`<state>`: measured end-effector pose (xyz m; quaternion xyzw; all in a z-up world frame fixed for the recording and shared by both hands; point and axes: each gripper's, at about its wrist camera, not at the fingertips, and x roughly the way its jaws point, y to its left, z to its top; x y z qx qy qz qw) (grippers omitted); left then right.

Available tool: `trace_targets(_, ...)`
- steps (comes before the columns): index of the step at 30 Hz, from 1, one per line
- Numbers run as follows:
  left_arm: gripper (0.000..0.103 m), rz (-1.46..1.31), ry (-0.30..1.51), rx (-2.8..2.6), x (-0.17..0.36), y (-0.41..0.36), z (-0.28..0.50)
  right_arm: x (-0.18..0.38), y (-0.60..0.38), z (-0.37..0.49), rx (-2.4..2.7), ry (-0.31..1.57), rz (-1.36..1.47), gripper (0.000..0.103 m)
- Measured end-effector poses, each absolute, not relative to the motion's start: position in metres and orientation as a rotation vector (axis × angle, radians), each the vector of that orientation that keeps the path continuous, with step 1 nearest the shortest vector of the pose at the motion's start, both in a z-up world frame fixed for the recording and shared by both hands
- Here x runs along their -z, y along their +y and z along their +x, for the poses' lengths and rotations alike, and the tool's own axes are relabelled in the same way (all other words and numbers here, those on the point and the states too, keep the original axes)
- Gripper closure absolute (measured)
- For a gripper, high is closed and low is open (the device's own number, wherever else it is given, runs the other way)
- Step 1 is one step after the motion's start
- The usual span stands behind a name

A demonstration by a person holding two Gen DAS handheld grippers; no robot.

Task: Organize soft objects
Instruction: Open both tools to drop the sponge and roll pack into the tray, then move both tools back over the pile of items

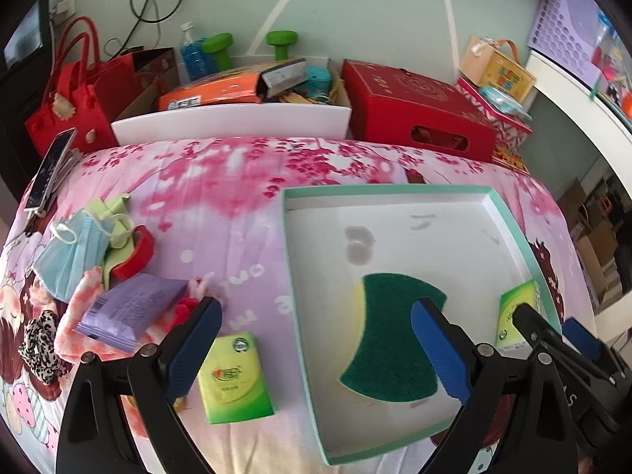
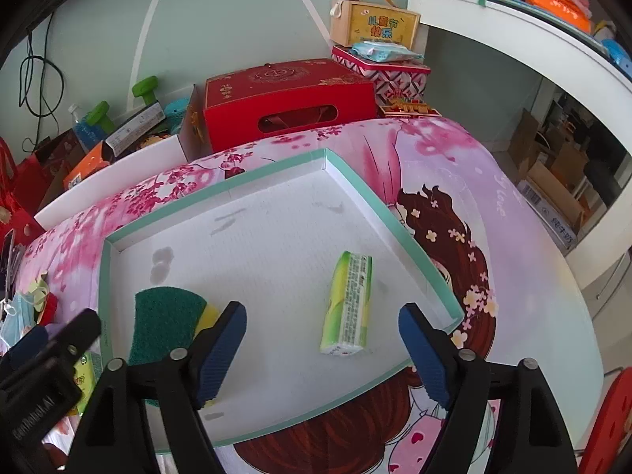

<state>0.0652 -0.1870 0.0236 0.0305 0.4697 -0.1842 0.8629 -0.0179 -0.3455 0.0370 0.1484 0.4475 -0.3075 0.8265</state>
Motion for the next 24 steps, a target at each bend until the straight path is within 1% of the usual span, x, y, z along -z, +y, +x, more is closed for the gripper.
trace_targets(2,0.006,0.053,0.983,0.372,-0.024,-0.182,0.068,-0.035,-0.344,-0.018,0.657,0.951,0.321,0.016)
trace_targets(3,0.006,0.048,0.981,0.364,-0.024,-0.180,0.069,-0.034,-0.344,-0.018,0.660,0.949,0.322,0.009)
trace_targets(5,0.006,0.043,0.980,0.362,-0.025,-0.178,0.070,-0.032,-0.341,-0.018,0.669,0.944,0.317,0.000)
trace_targets(15,0.006,0.037,0.950,0.350,-0.033,-0.164,0.078,-0.026,-0.328,-0.012,0.679,0.922,0.344,0.000)
trace_targets(24,0.006,0.057,0.963,0.295,-0.034,-0.145,0.091,-0.044,-0.313,-0.008,0.695,0.836,0.353,0.000)
